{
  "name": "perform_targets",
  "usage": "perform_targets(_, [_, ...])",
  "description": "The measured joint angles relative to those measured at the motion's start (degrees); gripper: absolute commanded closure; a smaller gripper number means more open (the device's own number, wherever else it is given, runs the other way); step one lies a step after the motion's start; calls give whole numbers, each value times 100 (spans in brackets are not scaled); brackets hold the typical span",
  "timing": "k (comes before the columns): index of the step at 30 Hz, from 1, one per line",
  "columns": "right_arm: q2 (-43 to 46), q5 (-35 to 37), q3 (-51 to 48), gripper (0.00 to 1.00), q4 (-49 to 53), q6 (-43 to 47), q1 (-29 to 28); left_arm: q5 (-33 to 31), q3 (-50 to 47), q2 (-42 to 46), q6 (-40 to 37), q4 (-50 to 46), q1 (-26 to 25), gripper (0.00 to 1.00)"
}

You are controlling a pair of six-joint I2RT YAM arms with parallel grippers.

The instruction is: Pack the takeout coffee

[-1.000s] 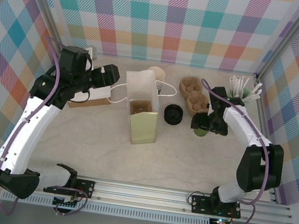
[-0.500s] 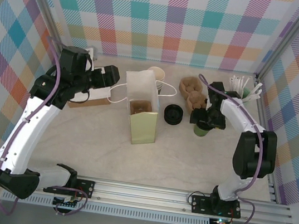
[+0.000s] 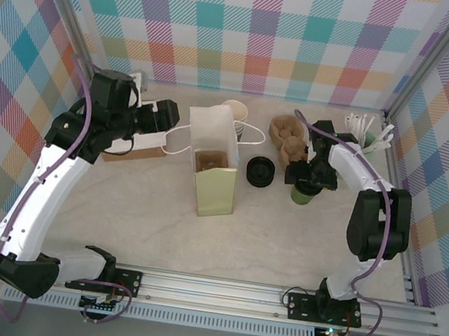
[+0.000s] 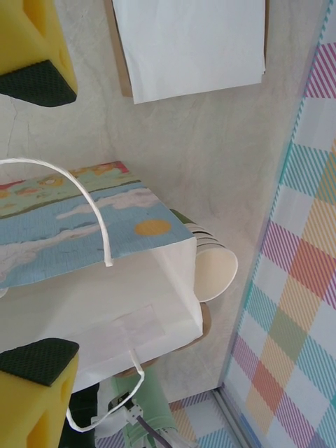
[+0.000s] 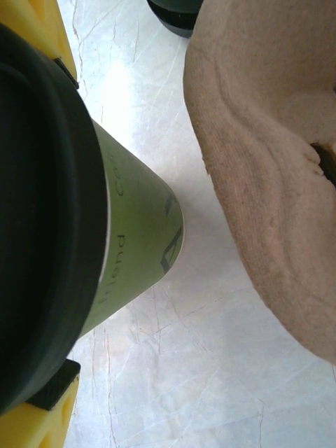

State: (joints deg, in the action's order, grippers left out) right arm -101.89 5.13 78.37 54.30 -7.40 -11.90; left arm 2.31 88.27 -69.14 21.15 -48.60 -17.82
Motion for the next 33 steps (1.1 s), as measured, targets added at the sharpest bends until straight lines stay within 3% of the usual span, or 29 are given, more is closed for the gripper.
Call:
perform_targets(11, [-31, 68, 0, 12, 42, 133, 0, 15, 63, -168, -203, -87, 0, 14])
perform_targets(19, [42, 155, -4, 12, 131, 219, 0, 199, 730, -592, -894, -260, 0, 13])
perform_targets(33, [1027, 76, -372, 12, 527, 229, 0, 1440, 3193, -3248, -3394, -1423, 2, 15])
